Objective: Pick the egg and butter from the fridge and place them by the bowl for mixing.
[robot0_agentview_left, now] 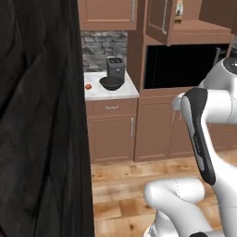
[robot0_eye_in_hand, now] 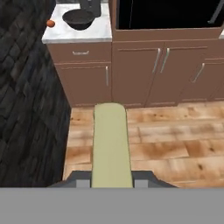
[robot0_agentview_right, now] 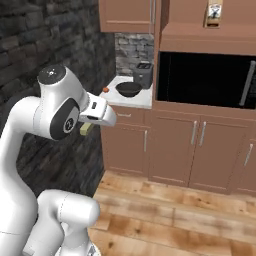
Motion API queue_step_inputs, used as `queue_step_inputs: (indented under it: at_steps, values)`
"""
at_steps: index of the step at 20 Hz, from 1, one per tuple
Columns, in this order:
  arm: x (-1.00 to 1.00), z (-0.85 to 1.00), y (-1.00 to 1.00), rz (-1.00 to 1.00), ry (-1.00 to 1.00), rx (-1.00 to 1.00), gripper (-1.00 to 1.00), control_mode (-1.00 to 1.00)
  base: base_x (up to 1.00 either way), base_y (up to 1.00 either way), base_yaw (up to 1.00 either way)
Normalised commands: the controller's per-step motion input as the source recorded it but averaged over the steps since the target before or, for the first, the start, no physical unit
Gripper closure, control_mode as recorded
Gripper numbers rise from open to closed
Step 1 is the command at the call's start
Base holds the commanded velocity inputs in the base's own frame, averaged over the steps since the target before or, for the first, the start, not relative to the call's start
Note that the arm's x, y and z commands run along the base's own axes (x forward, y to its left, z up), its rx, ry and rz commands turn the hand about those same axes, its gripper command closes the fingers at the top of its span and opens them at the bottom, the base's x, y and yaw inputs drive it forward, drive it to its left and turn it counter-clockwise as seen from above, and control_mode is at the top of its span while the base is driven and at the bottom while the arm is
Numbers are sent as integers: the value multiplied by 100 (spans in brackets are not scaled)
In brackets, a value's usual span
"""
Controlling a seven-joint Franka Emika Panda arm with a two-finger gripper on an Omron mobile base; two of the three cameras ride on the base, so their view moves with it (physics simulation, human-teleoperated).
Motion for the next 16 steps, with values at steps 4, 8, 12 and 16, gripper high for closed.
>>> queue_step_inputs:
  at_steps: [4, 8, 12, 16]
  values:
    - [0, 0, 0, 0, 0, 0, 100, 100, 85, 10, 20]
    - [0, 0, 0, 0, 0, 0, 100, 100, 79, 6, 29]
    - [0, 0, 0, 0, 0, 0, 100, 100, 78, 1, 27]
    - [0, 0, 0, 0, 0, 0, 100, 100, 77, -2, 18]
